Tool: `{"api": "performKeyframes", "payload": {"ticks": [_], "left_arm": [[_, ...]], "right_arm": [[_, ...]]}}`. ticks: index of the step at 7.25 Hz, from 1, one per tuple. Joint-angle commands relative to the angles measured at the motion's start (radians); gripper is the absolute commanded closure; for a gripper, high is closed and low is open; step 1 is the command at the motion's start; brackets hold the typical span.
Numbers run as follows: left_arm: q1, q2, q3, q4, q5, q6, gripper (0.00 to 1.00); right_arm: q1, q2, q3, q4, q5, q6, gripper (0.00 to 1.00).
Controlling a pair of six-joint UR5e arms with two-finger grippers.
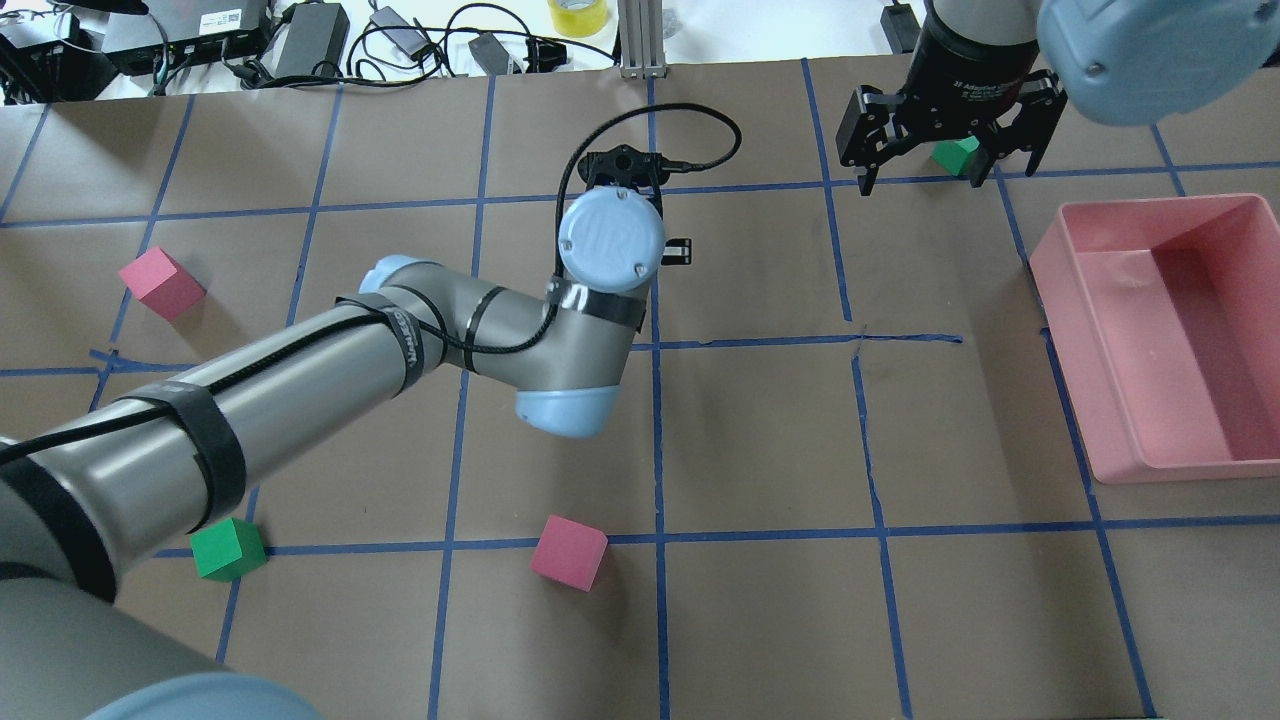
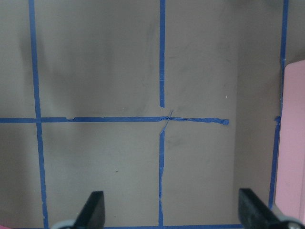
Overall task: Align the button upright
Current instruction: 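Rotate the held button cap-up with the left gripper above the table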
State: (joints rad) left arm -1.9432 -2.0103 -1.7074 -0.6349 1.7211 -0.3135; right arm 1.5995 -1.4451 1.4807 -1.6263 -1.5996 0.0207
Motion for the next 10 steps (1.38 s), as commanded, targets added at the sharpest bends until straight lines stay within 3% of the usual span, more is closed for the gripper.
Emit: {"api": "performKeyframes", "payload": {"ticks": [1, 3, 4, 5, 7, 10], "left_arm": [[0.068, 0.045, 0.142, -0.457, -0.226, -0.115, 1.0], [0.073, 0.012, 0.141, -0.531, -0.45, -0.406, 1.0], [0.075, 0.001, 0.147, -0.572, -0.503, -0.476, 1.0], [0.107, -0.049, 0.181, -0.741, -0.594, -0.449, 1.0], [0.133, -0.118, 0.279, -0.837, -0.642, -0.431, 1.0], [0.214, -0.174, 0.304, -0.902, -0.725, -0.26, 1.0]], "right_arm": [[0.0, 0.0, 0.0, 0.003, -0.003, 0.001, 0.0], [-0.003, 0.002, 0.003, -0.004, -0.003, -0.001, 0.0], [-0.001, 0.002, 0.007, -0.004, 0.0, 0.002, 0.0], [-0.003, 0.002, 0.006, -0.003, -0.008, 0.001, 0.0], [-0.001, 0.005, 0.012, -0.003, -0.009, 0.002, 0.0], [-0.001, 0.009, 0.02, -0.007, -0.007, -0.001, 0.0]]}}
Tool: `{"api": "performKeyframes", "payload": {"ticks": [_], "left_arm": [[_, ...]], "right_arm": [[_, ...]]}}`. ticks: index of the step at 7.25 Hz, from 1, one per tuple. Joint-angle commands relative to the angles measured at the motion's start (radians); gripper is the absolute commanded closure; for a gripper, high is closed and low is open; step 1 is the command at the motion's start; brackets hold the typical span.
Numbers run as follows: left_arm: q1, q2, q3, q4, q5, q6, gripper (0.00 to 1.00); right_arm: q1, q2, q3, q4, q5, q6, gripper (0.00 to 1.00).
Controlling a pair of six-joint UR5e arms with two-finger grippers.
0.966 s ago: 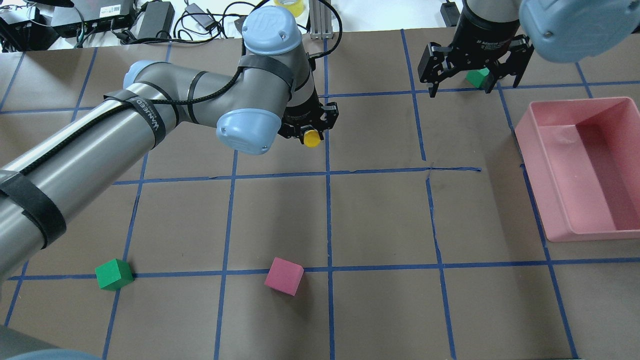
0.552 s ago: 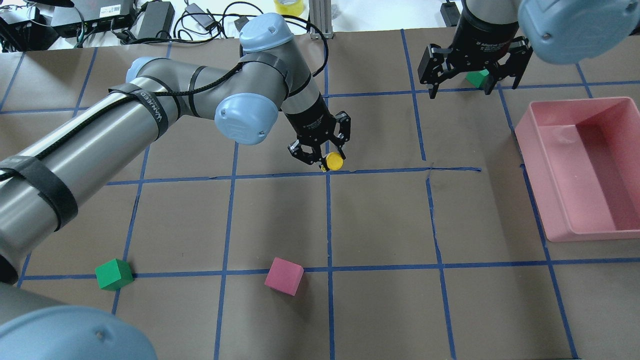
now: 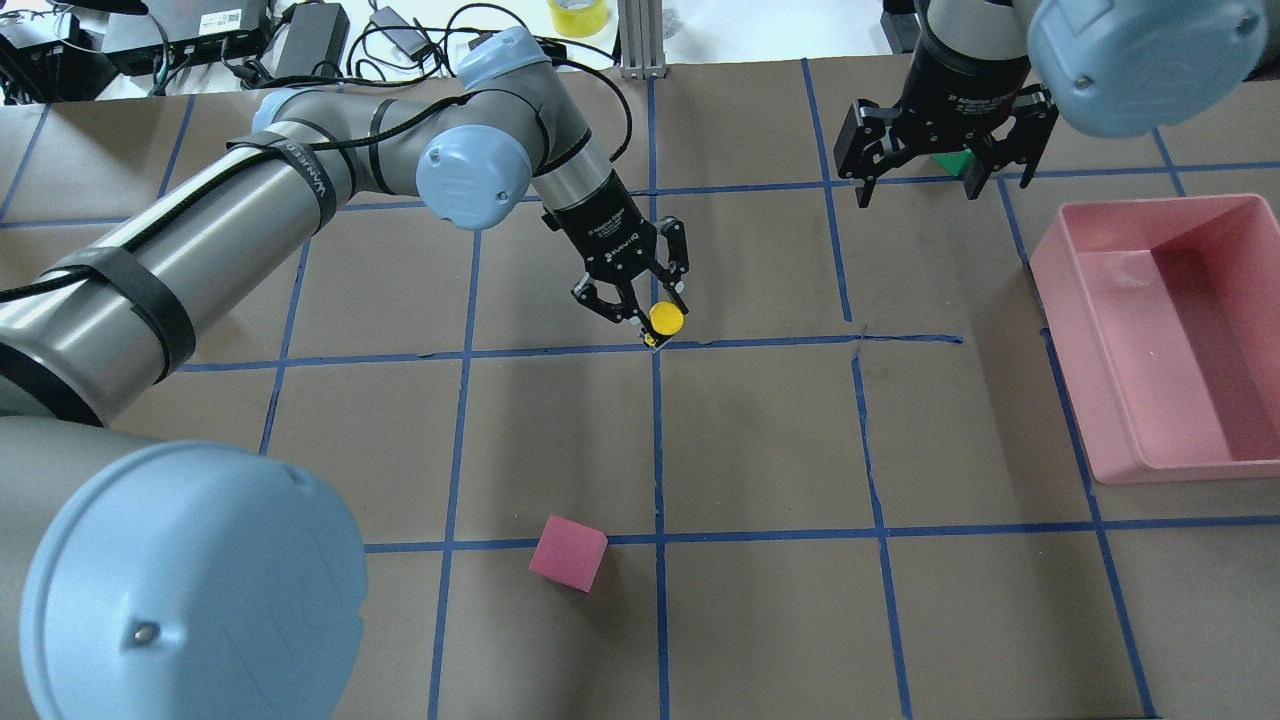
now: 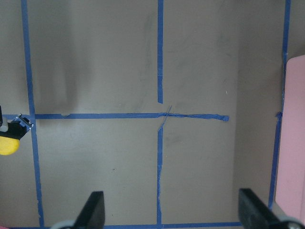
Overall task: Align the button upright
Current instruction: 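Rotate the held button cap-up with the left gripper above the table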
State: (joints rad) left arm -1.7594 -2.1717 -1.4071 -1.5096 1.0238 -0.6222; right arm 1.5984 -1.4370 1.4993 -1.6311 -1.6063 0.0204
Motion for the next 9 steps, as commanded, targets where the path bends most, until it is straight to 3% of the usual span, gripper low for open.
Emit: {"api": "performKeyframes", "payload": {"ticks": [1, 2, 3, 4, 7, 8, 9], "left_arm": [[0.031, -0.034, 0.005, -0.02, -0.069, 0.062, 1.0], [0.031, -0.048, 0.01, -0.018, -0.094, 0.067, 1.0], [0.031, -0.056, 0.008, -0.018, -0.093, 0.068, 1.0], [0.031, -0.062, 0.008, -0.018, -0.07, 0.07, 1.0], [0.031, -0.068, 0.005, -0.011, -0.065, 0.07, 1.0], [0.031, -0.068, 0.004, -0.011, -0.068, 0.07, 1.0], [0.029, -0.068, 0.0, -0.011, -0.068, 0.07, 0.83]], "right_arm": [[0.0, 0.004, 0.001, -0.004, 0.003, -0.005, 0.0], [-0.001, -0.006, -0.005, -0.021, -0.023, -0.013, 0.0], [0.005, -0.002, 0.001, -0.006, -0.134, 0.002, 0.0], [0.002, -0.009, -0.022, -0.021, -0.13, -0.01, 0.0], [-0.004, -0.008, 0.001, -0.03, -0.048, -0.003, 0.0], [-0.005, -0.003, 0.002, -0.071, 0.03, 0.01, 0.0], [-0.005, -0.003, 0.004, -0.067, 0.032, 0.018, 0.0]]}}
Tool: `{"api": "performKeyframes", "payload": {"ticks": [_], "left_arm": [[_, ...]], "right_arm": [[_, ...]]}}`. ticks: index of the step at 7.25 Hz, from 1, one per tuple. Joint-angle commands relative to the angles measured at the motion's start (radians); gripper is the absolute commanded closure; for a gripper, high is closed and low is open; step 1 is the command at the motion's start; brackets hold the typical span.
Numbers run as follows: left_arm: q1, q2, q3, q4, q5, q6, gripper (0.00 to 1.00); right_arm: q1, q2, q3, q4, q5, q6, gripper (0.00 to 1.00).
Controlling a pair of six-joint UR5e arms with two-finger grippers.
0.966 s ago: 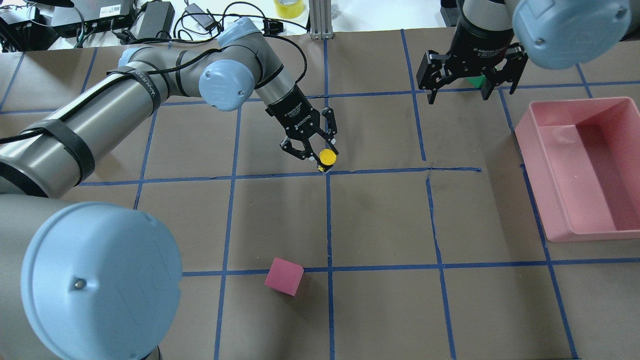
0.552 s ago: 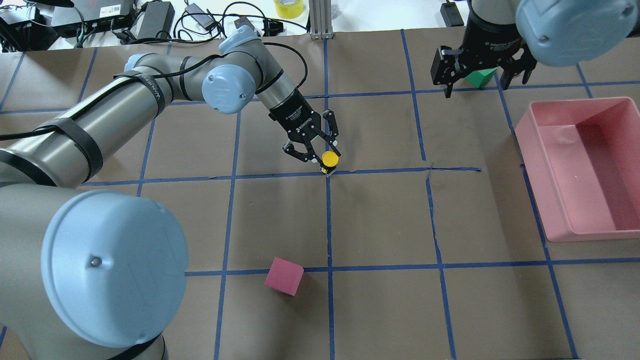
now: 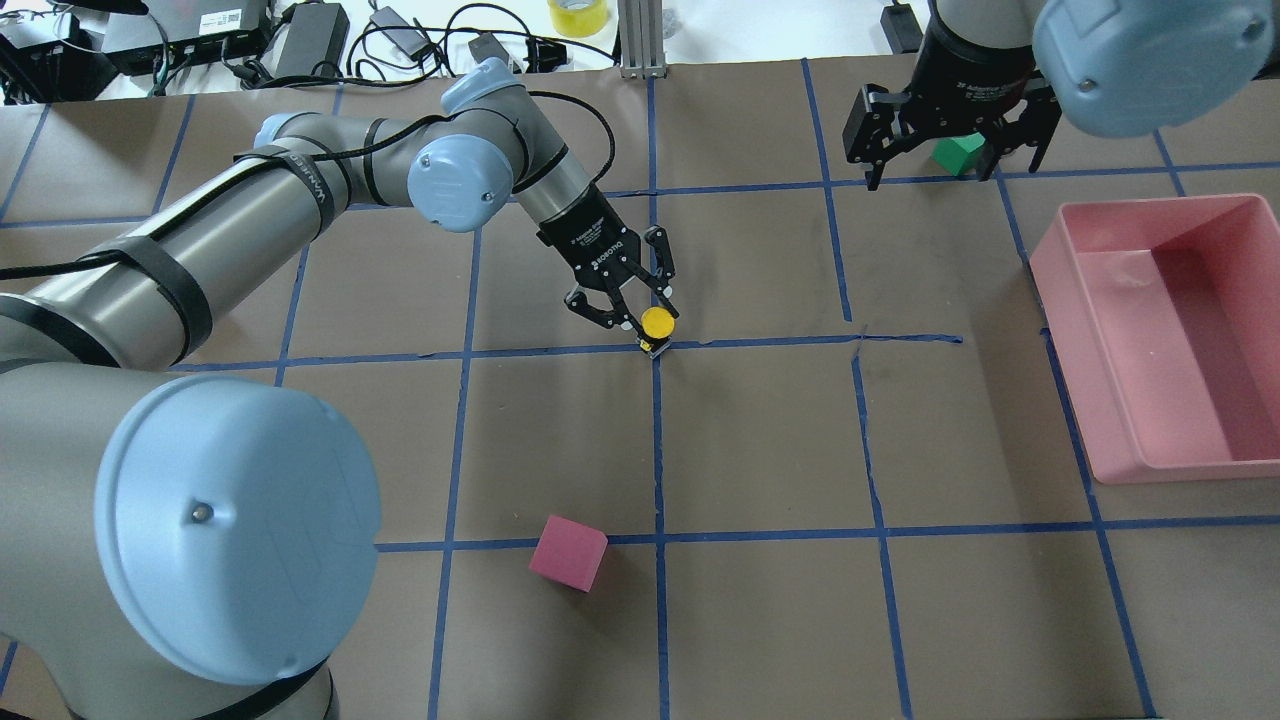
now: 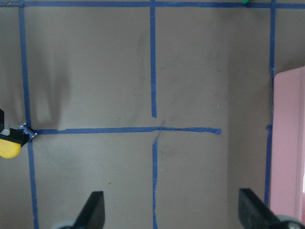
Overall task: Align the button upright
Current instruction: 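Rotate the held button cap-up with the left gripper above the table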
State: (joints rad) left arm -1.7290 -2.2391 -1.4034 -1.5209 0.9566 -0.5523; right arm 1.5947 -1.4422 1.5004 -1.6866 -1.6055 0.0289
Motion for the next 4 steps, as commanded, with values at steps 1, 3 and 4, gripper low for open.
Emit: {"api": "performKeyframes", "payload": {"ticks": [1, 3, 4], "left_arm": [[0.0, 0.002, -0.003, 0.007, 0.002, 0.009, 0.55], [-0.001, 0.028, -0.003, 0.014, 0.004, 0.011, 0.03], [-0.001, 0.054, -0.003, 0.016, 0.004, 0.011, 0.0]], "right_arm": [[-0.001, 0.002, 0.003, 0.001, 0.032, 0.031, 0.0], [-0.001, 0.002, 0.007, 0.005, 0.032, 0.04, 0.0], [-0.002, 0.002, 0.012, 0.022, 0.03, 0.039, 0.0]]}}
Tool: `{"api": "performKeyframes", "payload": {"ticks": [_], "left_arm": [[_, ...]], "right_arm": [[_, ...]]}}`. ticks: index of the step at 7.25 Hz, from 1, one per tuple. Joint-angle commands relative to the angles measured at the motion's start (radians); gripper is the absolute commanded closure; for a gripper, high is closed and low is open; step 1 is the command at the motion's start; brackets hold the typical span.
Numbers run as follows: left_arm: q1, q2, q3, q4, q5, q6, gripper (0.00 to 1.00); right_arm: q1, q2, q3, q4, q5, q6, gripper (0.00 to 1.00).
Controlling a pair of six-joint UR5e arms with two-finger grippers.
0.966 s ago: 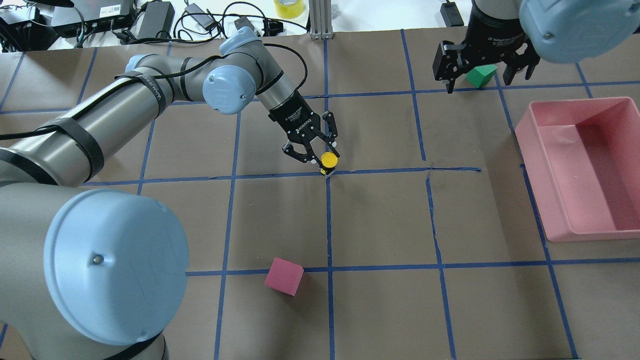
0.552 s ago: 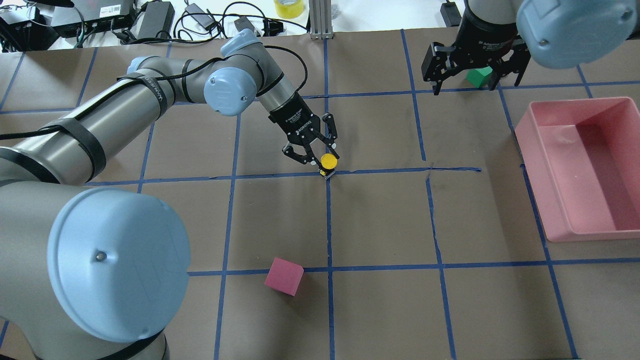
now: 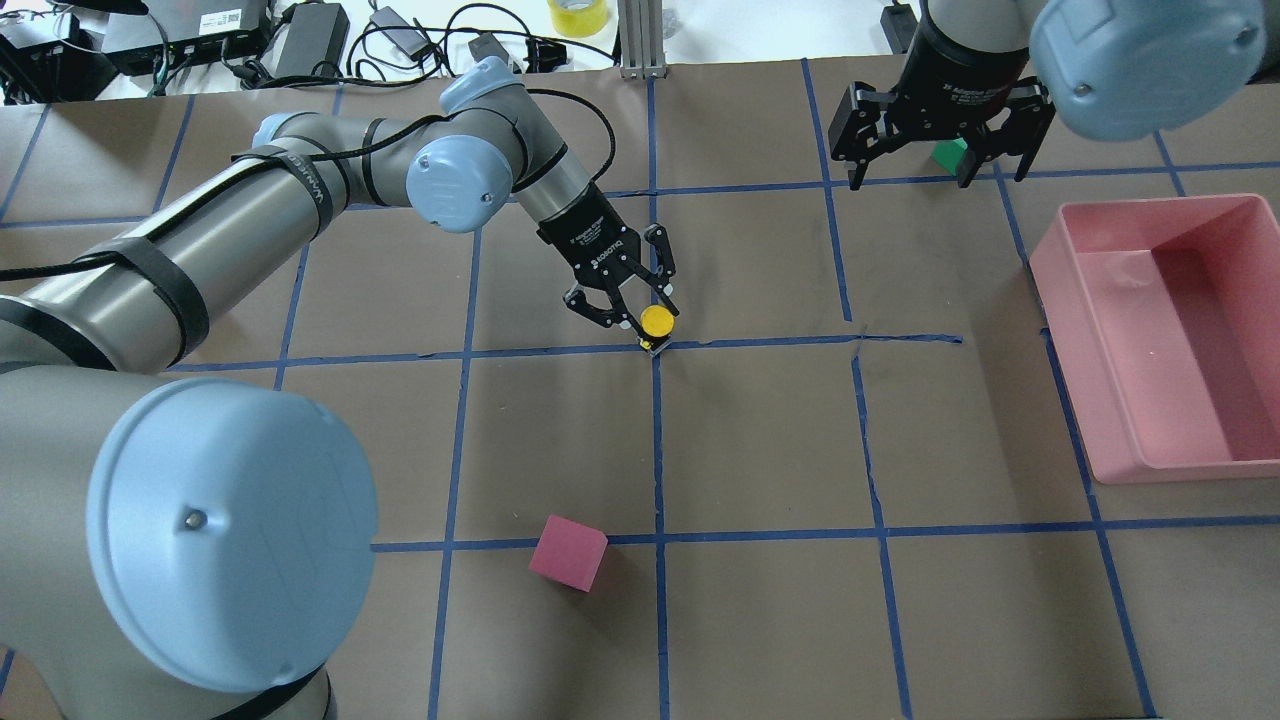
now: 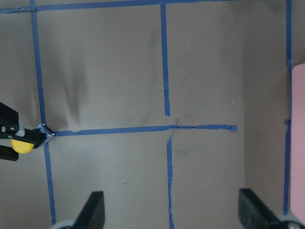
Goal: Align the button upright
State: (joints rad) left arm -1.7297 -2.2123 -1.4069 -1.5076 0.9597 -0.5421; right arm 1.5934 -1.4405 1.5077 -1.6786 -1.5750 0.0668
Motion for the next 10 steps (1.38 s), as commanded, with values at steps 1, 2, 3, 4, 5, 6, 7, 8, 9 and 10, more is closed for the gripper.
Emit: {"api": "performKeyframes", "payload": {"ticks": [1, 2, 3, 4, 5, 6, 7, 8, 9, 10], "left_arm": [[-0.001, 0.046, -0.003, 0.003, 0.004, -0.001, 0.0], [0.004, 0.081, 0.005, 0.003, 0.064, 0.002, 0.0], [0.036, 0.136, -0.001, -0.009, 0.136, 0.055, 0.0], [0.111, 0.185, -0.009, -0.04, 0.148, 0.164, 0.0], [0.165, 0.251, -0.007, -0.078, 0.193, 0.277, 0.0], [0.171, 0.322, -0.007, -0.086, 0.355, 0.38, 0.0], [0.171, 0.408, -0.009, -0.101, 0.42, 0.402, 0.0], [0.165, 0.486, -0.009, -0.1, 0.463, 0.422, 0.0], [0.153, 0.543, -0.024, -0.086, 0.543, 0.503, 0.0], [0.142, 0.575, -0.059, -0.068, 0.576, 0.519, 0.0]], "right_arm": [[-0.001, -0.001, 0.005, 0.02, 0.001, 0.001, 0.0], [0.003, -0.008, 0.005, 0.022, 0.001, 0.002, 0.0], [0.005, -0.011, 0.003, 0.019, 0.001, 0.004, 0.0], [0.005, -0.011, 0.005, 0.049, 0.0, 0.004, 0.0], [0.005, -0.011, 0.003, 0.06, 0.001, 0.004, 0.0], [0.005, -0.011, 0.005, 0.063, -0.002, 0.004, 0.0], [0.005, -0.012, 0.003, 0.063, 0.001, 0.004, 0.0], [0.005, -0.012, 0.005, 0.063, 0.0, 0.004, 0.0], [0.005, -0.014, 0.005, 0.063, 0.0, 0.004, 0.0], [0.005, -0.014, 0.005, 0.065, 0.0, 0.004, 0.0]]}}
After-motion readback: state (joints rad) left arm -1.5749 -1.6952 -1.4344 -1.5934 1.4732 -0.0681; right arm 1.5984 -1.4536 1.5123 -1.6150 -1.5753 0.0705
